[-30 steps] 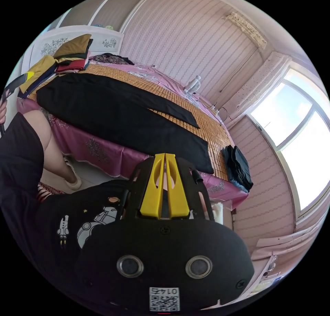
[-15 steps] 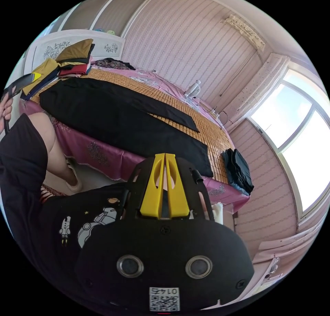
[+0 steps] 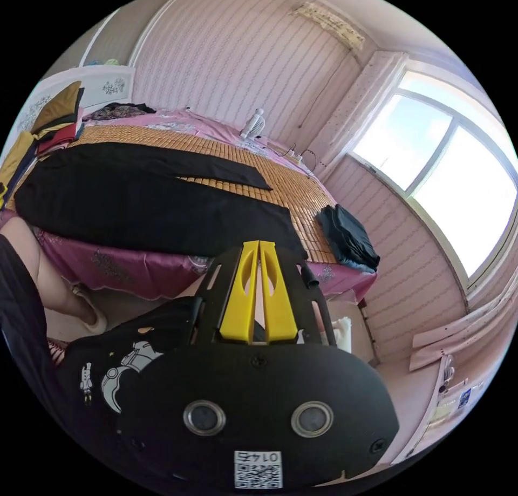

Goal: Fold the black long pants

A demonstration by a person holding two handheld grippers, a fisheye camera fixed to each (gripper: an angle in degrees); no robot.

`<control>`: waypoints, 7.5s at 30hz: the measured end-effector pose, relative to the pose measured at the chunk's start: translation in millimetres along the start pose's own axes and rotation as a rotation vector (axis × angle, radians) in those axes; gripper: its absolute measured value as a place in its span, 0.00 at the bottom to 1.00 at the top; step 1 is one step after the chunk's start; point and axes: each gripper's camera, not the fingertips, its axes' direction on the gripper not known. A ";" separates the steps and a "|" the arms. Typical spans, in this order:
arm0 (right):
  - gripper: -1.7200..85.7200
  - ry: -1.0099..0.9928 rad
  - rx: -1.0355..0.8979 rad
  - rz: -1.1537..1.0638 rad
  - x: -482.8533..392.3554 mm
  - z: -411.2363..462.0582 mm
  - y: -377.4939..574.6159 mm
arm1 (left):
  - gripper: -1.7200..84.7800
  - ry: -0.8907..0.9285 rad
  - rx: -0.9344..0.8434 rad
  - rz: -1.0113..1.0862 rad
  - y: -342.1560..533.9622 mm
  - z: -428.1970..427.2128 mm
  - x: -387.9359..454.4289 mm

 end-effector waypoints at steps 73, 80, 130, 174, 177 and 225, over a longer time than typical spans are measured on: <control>0.17 -0.429 -0.328 0.354 256.7 369.3 -426.6 | 0.07 -0.186 0.061 0.406 -232.0 228.6 273.1; 0.08 -0.366 -0.405 0.168 233.7 373.9 -378.5 | 0.02 -0.410 -0.215 0.708 -157.1 289.4 303.5; 0.11 -0.722 -0.308 0.352 334.2 275.8 -215.0 | 0.08 0.450 -0.656 1.242 287.9 293.8 670.9; 0.04 -0.573 -0.564 0.364 249.3 284.9 -121.5 | 0.02 0.250 -0.681 1.542 396.3 296.2 662.9; 0.02 -0.638 -0.595 0.304 243.5 287.5 -137.6 | 0.01 0.278 -0.689 1.486 384.5 296.4 646.6; 0.04 -2.067 -0.783 -1.280 -656.2 244.5 -503.5 | 0.21 0.506 -0.304 1.021 -119.5 187.6 129.9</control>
